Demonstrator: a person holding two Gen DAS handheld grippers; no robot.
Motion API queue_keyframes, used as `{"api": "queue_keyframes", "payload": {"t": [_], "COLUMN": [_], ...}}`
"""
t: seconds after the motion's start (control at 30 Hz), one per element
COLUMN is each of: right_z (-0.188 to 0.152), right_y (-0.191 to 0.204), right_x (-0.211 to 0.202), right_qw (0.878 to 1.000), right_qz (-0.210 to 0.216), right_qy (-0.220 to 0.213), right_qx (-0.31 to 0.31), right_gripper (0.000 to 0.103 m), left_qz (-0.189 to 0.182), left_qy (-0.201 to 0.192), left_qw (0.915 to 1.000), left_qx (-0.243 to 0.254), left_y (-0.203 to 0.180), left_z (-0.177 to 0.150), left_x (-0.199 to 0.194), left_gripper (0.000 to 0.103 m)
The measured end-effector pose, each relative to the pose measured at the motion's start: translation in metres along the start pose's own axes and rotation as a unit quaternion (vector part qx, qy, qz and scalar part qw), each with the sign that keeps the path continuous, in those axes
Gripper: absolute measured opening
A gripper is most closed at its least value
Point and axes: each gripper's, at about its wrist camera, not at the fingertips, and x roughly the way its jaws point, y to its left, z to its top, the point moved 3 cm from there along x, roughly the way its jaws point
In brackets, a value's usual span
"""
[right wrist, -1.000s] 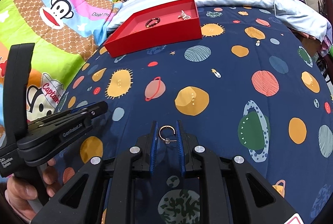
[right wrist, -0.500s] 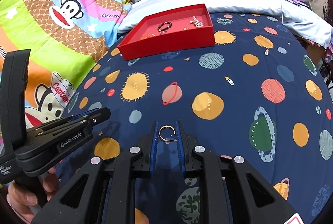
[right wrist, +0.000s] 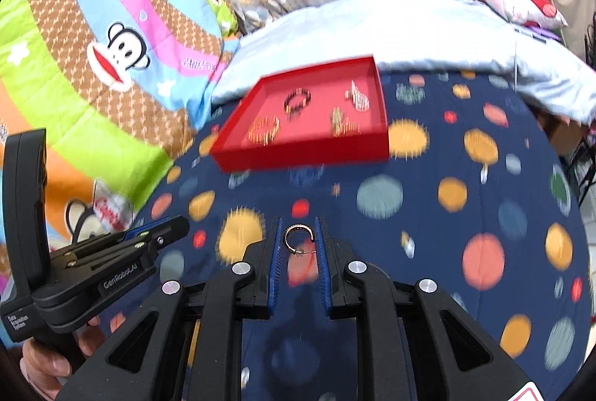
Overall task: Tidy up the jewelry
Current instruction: 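Carry both earrings into the red tray and open both tools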
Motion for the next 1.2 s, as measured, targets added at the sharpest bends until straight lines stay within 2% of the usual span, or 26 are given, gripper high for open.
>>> {"api": "queue_keyframes", "payload": {"t": [0.27,0.5,0.97,1.2], "right_z": [0.079,0.12,0.136,0.138], "right_y": [-0.014,-0.025,-0.036,-0.044], "right_x": [0.03,0.07,0.138,0.159], "right_qw": [0.999,0.999,1.0,1.0], "right_qz": [-0.002,-0.011,-0.026,-0.026], "right_qy": [-0.034,-0.034,-0.003,0.011], "right_qx": [-0.001,-0.003,-0.01,0.004], "right_gripper": [0.016,0.016,0.016,0.016], "left_qz": [0.001,0.011,0.024,0.03], "left_qy": [-0.038,-0.045,-0.022,-0.028], "left_qw": [0.9992,0.9989,0.9994,0.999], "left_qx": [0.009,0.01,0.009,0.015], "left_y": [-0.007,-0.007,-0.003,-0.003], "left_z": [0.072,0.116,0.142,0.148], "left_x": [0.018,0.051,0.115,0.131], "left_gripper": [0.017,0.017,0.017,0.017]}}
